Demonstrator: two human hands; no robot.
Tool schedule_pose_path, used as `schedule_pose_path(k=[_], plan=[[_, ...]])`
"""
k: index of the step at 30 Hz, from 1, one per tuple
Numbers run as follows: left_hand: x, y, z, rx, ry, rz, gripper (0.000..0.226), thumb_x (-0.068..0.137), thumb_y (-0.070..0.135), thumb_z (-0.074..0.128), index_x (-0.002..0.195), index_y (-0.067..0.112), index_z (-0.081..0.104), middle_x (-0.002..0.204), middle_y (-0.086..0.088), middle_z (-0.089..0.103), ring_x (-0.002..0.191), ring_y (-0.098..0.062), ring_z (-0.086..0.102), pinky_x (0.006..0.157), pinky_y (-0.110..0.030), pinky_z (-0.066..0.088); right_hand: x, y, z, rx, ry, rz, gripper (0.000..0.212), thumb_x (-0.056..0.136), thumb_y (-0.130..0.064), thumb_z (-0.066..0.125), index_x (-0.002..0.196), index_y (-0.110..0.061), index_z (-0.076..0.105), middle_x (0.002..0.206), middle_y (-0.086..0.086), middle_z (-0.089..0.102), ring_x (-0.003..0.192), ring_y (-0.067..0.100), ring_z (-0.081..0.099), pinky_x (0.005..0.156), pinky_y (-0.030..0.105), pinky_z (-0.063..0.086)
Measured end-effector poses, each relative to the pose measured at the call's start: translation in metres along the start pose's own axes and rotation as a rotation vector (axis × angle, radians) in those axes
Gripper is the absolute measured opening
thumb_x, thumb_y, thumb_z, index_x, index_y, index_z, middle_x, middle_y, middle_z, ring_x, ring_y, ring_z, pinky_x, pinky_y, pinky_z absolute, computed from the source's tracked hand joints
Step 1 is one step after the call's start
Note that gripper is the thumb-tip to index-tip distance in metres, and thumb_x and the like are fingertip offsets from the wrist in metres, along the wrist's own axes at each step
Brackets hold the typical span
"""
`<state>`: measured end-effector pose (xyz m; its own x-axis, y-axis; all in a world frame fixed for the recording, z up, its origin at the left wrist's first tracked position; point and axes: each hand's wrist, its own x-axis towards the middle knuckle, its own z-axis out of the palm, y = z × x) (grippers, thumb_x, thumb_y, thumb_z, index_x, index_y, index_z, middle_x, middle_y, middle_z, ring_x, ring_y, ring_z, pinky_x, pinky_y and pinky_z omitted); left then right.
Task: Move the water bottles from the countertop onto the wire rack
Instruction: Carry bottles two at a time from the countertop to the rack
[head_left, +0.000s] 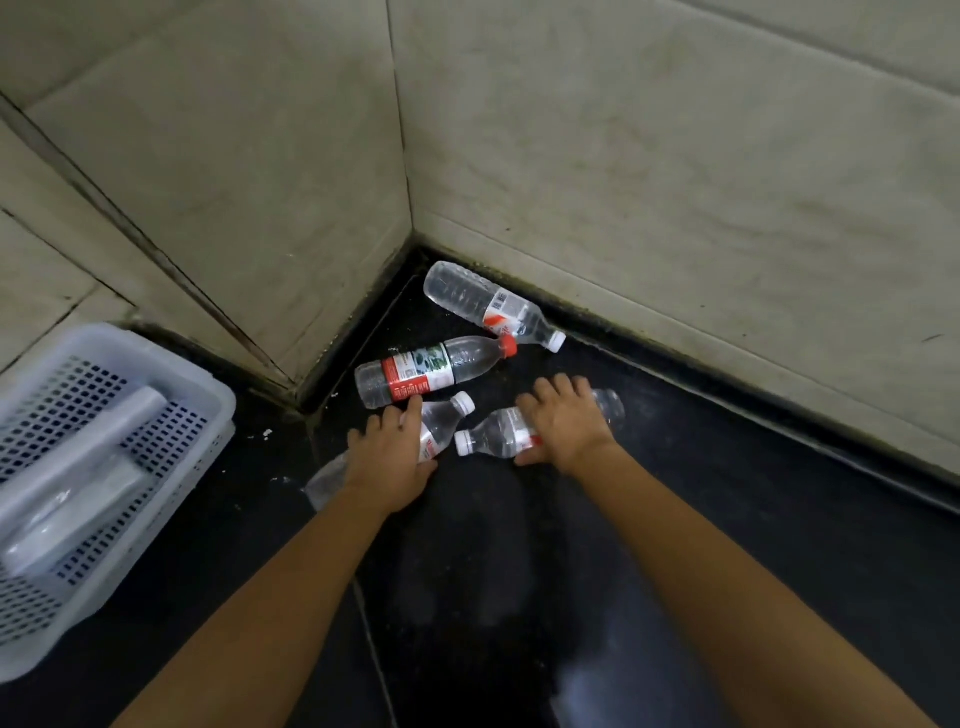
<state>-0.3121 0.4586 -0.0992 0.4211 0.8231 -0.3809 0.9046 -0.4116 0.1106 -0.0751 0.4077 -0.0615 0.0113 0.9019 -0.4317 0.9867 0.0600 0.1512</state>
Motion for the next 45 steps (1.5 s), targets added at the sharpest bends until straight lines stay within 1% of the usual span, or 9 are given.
schedule_pose_path(k=[6,15,20,23,28,33,38,41,45], plan=[[-0.026,0.020,0.018,-0.068,-0.001,-0.006,0.097,0.086,0.055,0.064,0.158,0.016,0.011,0.143,-0.013,0.045,0.128,-0.032,0.049,0.103,-0.051,0.043,-0.070,-0.010,0.043,0.482,-0.104,0.130,0.085,0.084,-0.077,0.058,0.145,-0.020,0.043,0.138,0.009,0.040,0.128,0.029,0.041,0.113,0.045,0.034],[-0.118,0.059,0.046,-0.608,-0.138,-0.094,0.091,0.067,0.028,0.082,0.145,0.025,0.037,0.125,-0.004,0.057,0.108,-0.024,0.060,0.094,-0.043,0.052,-0.171,-0.023,0.102,0.486,-0.033,0.293,0.074,0.089,-0.051,0.068,0.148,-0.023,0.033,0.143,0.003,0.050,0.129,0.028,0.048,0.109,0.043,0.038],[-0.160,0.104,0.042,-0.924,-0.027,-0.153,0.070,0.065,0.011,0.086,0.124,0.027,0.051,0.100,0.009,0.067,0.094,-0.018,0.068,0.072,-0.023,0.051,-0.235,0.006,0.125,1.106,-0.030,0.440,0.071,0.077,-0.047,0.083,0.134,-0.026,0.047,0.117,-0.011,0.061,0.106,0.013,0.060,0.086,0.027,0.048],[-0.168,0.142,0.010,-1.076,0.077,-0.086,0.063,0.069,0.004,0.086,0.118,0.026,0.054,0.101,0.007,0.068,0.089,-0.016,0.067,0.069,-0.019,0.048,-0.272,0.032,0.121,1.338,0.134,0.476,0.064,0.074,-0.049,0.086,0.126,-0.031,0.053,0.106,-0.021,0.065,0.096,-0.003,0.061,0.073,0.013,0.044],[-0.190,0.199,-0.073,-1.328,0.179,0.107,0.048,0.076,0.007,0.084,0.117,0.020,0.061,0.101,-0.002,0.072,0.087,-0.017,0.069,0.071,-0.027,0.055,-0.318,0.076,0.070,1.732,0.445,0.462,0.052,0.074,-0.040,0.088,0.117,-0.023,0.064,0.102,-0.003,0.078,0.093,0.015,0.075,0.083,0.033,0.058],[-0.224,0.244,-0.145,-1.512,0.167,0.300,0.055,0.059,0.035,0.086,0.107,0.020,0.065,0.087,-0.003,0.070,0.080,-0.021,0.069,0.074,-0.039,0.059,-0.372,0.096,0.005,2.095,0.712,0.311,0.046,0.072,-0.029,0.083,0.112,-0.013,0.067,0.093,0.008,0.077,0.077,0.021,0.073,0.072,0.036,0.058],[-0.241,0.288,-0.169,-1.541,0.119,0.486,0.060,0.056,0.043,0.089,0.105,0.022,0.063,0.084,0.004,0.071,0.074,-0.014,0.069,0.069,-0.034,0.059,-0.436,0.089,-0.020,2.106,0.910,0.326,0.041,0.077,-0.030,0.084,0.110,-0.016,0.066,0.085,0.002,0.073,0.073,0.018,0.070,0.072,0.036,0.056],[-0.246,0.315,-0.164,-1.552,0.007,0.571,0.078,0.058,0.043,0.088,0.121,0.007,0.056,0.096,-0.008,0.068,0.082,-0.024,0.068,0.077,-0.044,0.057,-0.475,0.070,-0.015,2.049,1.082,0.453,0.057,0.063,-0.047,0.089,0.106,-0.017,0.066,0.081,-0.001,0.071,0.070,0.016,0.068,0.067,0.031,0.056],[-0.272,0.358,-0.145,-1.580,-0.193,0.671,0.080,0.056,0.039,0.086,0.121,0.005,0.056,0.092,-0.007,0.069,0.075,-0.020,0.069,0.070,-0.039,0.057,-0.531,0.046,0.006,1.917,1.327,0.715,0.054,0.063,-0.052,0.087,0.098,-0.017,0.067,0.081,0.000,0.071,0.074,0.016,0.068,0.069,0.032,0.058]])
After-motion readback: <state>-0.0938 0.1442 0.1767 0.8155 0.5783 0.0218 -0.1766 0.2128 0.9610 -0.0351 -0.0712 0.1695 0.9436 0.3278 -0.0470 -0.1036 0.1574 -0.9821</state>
